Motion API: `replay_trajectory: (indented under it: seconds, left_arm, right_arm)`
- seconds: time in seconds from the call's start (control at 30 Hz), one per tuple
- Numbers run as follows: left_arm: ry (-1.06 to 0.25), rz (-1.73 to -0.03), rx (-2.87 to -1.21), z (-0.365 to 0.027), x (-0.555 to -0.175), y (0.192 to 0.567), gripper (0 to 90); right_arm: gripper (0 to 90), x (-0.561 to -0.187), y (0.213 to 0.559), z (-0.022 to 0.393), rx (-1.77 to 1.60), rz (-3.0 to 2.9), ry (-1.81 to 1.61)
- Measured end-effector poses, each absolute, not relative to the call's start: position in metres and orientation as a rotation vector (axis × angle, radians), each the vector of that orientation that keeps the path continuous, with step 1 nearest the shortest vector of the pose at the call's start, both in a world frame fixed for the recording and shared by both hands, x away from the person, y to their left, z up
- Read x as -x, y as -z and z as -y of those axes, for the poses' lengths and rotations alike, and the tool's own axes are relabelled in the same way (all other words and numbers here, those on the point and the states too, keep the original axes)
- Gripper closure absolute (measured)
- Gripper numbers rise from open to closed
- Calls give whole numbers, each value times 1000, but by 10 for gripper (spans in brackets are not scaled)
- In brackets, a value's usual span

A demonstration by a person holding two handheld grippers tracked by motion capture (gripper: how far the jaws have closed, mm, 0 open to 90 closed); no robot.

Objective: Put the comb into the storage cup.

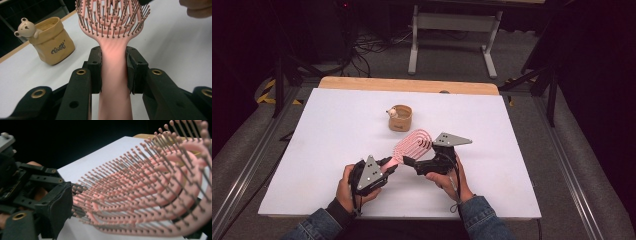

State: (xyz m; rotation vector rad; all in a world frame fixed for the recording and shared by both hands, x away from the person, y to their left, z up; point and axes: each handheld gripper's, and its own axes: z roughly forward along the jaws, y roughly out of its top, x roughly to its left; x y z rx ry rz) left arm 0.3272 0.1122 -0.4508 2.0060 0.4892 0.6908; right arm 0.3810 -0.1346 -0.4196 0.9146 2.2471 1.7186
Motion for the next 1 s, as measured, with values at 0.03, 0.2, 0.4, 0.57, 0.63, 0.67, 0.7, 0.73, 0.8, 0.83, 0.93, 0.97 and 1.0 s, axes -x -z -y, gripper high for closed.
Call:
replay_trajectory:
  seconds: [0.03, 0.2, 0.4, 0.57, 0.63, 0.67, 0.7, 0.73, 0.8, 0.83, 0.93, 0.97, 1.0]
  left_arm:
    - [-699, -488, -2015, -112, -327, 451, 693]
    - [-690, -494, -2022, -113, -329, 453, 693]
    - [-694, -492, -2046, -113, -330, 454, 693]
    - [-718, -486, -2048, -112, -329, 454, 692]
    - [-723, -493, -2051, -113, -330, 455, 692]
    - [-724, -494, -2051, -113, -330, 455, 691]
    - [-724, -494, -2051, -113, -330, 455, 690]
    - [-719, -497, -2055, -113, -332, 455, 689]
    - [-723, -493, -2055, -113, -332, 456, 688]
    - [-725, -492, -2053, -113, -332, 456, 688]
    - [-723, -485, -2050, -114, -332, 455, 682]
    - [-723, -485, -2050, -114, -332, 455, 680]
    - [-731, -485, -2049, -114, -332, 455, 680]
  right_arm:
    - [176, -381, 420, 135, -921, -2237, -1716]
    - [426, -381, 418, 142, -933, -2197, -1813]
    - [509, -376, 418, 141, -902, -2210, -1859]
    - [564, -371, 415, 140, -854, -2202, -1873]
    - [587, -368, 414, 139, -833, -2199, -1882]
    - [595, -367, 414, 139, -819, -2201, -1879]
    - [605, -367, 414, 138, -801, -2204, -1885]
    - [613, -366, 413, 138, -790, -2205, -1890]
    - [621, -365, 413, 138, -779, -2203, -1895]
    - [625, -365, 413, 138, -775, -2202, -1899]
    - [631, -362, 412, 137, -743, -2197, -1900]
    - [632, -361, 411, 137, -734, -2195, -1896]
    - [632, -361, 411, 137, -734, -2195, -1896]
